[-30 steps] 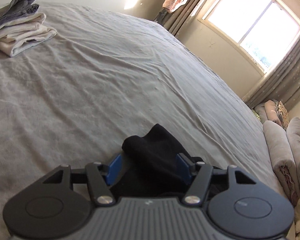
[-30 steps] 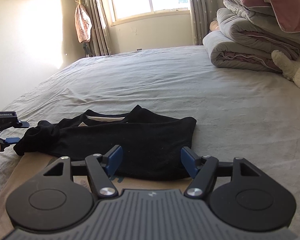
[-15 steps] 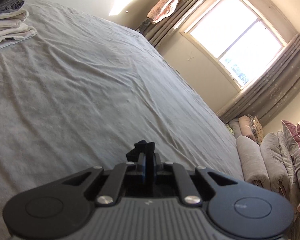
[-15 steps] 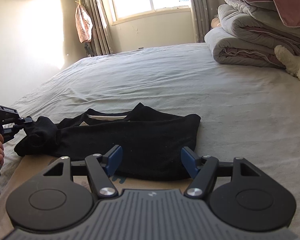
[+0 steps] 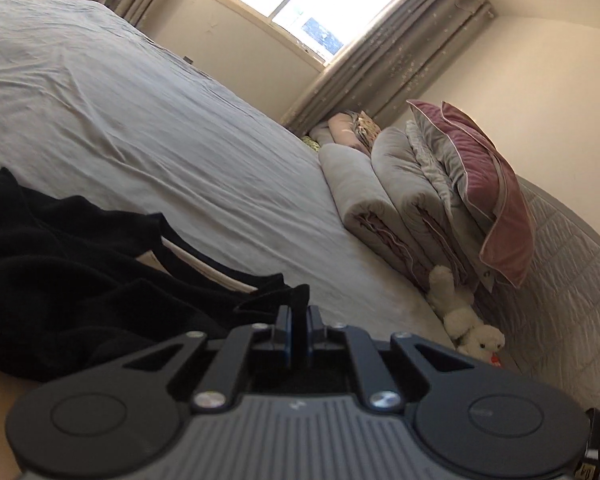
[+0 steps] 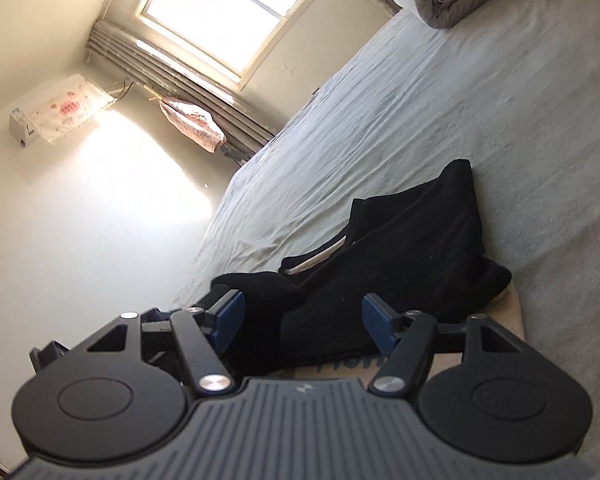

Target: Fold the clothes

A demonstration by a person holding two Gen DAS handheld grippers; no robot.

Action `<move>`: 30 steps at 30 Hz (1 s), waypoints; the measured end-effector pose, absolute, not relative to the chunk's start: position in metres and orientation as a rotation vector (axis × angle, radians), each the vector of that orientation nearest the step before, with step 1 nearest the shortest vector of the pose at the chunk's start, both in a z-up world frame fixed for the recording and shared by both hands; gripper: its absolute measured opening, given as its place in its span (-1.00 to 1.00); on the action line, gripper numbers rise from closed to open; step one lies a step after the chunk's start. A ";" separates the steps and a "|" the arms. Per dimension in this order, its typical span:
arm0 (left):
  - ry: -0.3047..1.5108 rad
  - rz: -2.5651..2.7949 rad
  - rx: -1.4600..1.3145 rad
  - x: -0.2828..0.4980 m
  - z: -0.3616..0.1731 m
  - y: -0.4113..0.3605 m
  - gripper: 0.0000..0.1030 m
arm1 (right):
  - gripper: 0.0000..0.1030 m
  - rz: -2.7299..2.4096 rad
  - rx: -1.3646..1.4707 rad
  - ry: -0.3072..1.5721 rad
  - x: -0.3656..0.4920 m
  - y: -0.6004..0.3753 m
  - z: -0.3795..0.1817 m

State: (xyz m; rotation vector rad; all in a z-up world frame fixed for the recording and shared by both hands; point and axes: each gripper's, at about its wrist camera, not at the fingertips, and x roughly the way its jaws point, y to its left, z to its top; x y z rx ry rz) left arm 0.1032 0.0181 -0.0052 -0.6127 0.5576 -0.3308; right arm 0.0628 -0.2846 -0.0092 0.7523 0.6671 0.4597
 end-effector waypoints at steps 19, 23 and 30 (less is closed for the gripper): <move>0.744 -0.387 -0.257 0.068 0.004 0.012 -0.07 | 0.35 0.419 0.715 0.777 0.059 -0.265 -0.027; 0.698 -0.208 -0.202 0.069 0.007 0.049 -0.02 | 0.24 0.400 0.564 0.784 0.054 -0.247 -0.026; 0.671 0.023 -0.261 0.084 0.008 0.121 -0.02 | -0.82 0.390 0.358 0.754 0.044 -0.228 -0.018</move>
